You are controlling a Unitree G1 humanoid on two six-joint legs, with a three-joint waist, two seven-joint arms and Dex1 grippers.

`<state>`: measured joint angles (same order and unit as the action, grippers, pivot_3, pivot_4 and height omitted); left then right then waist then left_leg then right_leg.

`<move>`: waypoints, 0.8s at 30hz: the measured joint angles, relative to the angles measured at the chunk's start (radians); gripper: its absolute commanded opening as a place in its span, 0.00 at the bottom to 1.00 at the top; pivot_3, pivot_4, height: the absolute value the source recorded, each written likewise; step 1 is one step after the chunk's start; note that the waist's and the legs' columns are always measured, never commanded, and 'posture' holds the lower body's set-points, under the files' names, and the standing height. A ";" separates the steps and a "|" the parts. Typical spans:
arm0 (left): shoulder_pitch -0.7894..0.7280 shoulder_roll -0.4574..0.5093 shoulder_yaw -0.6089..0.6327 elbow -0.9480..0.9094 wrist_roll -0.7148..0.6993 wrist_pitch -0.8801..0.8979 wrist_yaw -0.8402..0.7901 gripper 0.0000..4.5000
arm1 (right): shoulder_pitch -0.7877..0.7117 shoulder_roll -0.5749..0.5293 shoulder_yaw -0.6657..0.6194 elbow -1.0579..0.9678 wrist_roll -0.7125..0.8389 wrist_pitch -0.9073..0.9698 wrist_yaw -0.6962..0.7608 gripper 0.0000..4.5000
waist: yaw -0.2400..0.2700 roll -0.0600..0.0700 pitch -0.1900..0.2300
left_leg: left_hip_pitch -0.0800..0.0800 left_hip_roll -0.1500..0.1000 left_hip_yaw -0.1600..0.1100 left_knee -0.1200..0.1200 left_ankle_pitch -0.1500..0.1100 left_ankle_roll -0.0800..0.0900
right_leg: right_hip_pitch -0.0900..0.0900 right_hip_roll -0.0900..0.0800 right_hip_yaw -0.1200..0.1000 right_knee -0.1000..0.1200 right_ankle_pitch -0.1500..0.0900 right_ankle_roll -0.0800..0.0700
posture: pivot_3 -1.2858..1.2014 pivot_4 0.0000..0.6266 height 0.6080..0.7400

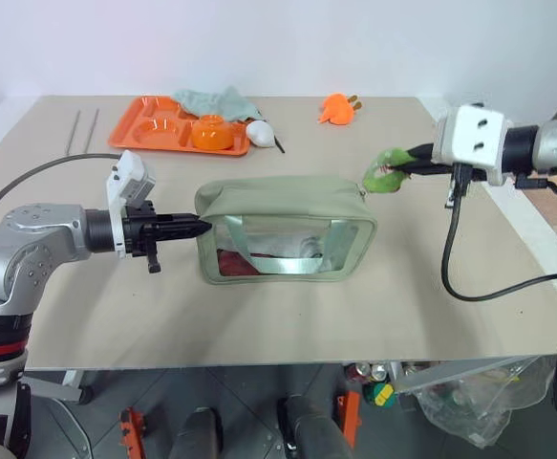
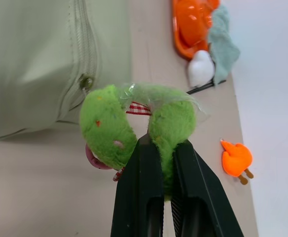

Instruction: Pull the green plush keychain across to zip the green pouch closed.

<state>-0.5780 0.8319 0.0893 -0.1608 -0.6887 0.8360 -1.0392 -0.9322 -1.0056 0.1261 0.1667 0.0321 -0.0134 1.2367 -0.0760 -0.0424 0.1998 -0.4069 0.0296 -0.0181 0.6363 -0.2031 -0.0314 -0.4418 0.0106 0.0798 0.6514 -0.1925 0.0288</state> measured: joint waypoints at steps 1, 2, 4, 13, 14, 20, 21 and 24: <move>0.002 0.000 0.001 -0.001 0.000 0.000 0.004 0.00 | 0.002 0.001 0.000 -0.007 -0.003 -0.005 -0.004 0.01 | 0.000 0.000 0.000 | 0.000 0.000 0.000 0.000 0.000 0.000 | 0.000 0.000 0.000 0.000 0.000 0.000 | 0.52 0.24 1.00; 0.005 0.000 0.006 -0.001 -0.003 0.002 0.009 0.00 | 0.003 0.009 0.000 -0.016 -0.006 -0.011 -0.009 0.01 | 0.000 0.000 0.000 | 0.000 0.000 0.000 0.001 0.000 0.000 | 0.000 0.000 0.000 0.000 0.000 0.000 | 0.52 0.24 1.00; 0.009 0.000 0.019 0.000 -0.015 0.009 0.017 0.00 | 0.009 0.032 0.000 -0.025 -0.007 -0.014 -0.022 0.01 | 0.000 0.000 0.000 | 0.000 0.000 0.000 0.001 0.000 0.000 | 0.000 0.000 0.000 0.000 0.000 -0.001 | 0.52 0.24 1.00; 0.038 0.002 0.058 -0.008 -0.043 0.024 0.037 0.00 | 0.118 0.122 0.071 -0.023 -0.102 -0.071 -0.093 0.01 | -0.002 0.000 0.000 | 0.000 0.001 0.000 0.000 0.000 0.000 | 0.000 0.001 0.000 0.000 0.000 0.001 | 0.52 0.24 1.00; 0.038 0.002 0.058 -0.010 -0.049 0.024 0.037 0.00 | 0.121 0.122 0.073 -0.010 -0.115 -0.081 -0.097 0.01 | -0.002 -0.001 0.000 | 0.000 0.001 0.000 0.000 0.000 0.000 | 0.000 0.001 0.000 0.000 0.000 0.001 | 0.52 0.24 1.00; 0.048 0.011 0.061 -0.019 -0.067 0.025 0.034 0.00 | 0.081 0.106 0.069 0.096 -0.135 -0.119 -0.106 0.01 | -0.003 0.000 0.000 | 0.001 0.001 0.000 0.001 0.001 0.000 | 0.000 0.001 0.000 0.001 0.001 -0.001 | 0.52 0.24 1.00; 0.049 0.012 0.061 -0.018 -0.067 0.025 0.034 0.00 | 0.073 0.096 0.068 0.109 -0.135 -0.125 -0.106 0.01 | -0.002 0.000 0.000 | 0.001 0.001 0.000 0.001 0.001 0.000 | 0.000 0.001 0.000 0.001 0.001 -0.002 | 0.52 0.24 1.00; 0.049 0.014 0.062 -0.016 -0.067 0.025 0.033 0.00 | 0.065 0.061 0.061 0.143 -0.144 -0.138 -0.107 0.01 | -0.002 0.000 0.000 | 0.000 0.000 0.000 0.001 0.001 0.000 | 0.000 0.001 0.000 0.001 0.000 -0.002 | 0.52 0.24 1.00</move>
<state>-0.5288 0.8457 0.1514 -0.1771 -0.7552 0.8608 -1.0058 -0.8670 -0.9441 0.1874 0.3100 -0.1120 -0.1510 1.1296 -0.0776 -0.0428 0.1996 -0.4066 0.0301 -0.0178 0.6373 -0.2024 -0.0312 -0.4415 0.0112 0.0802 0.6521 -0.1924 0.0269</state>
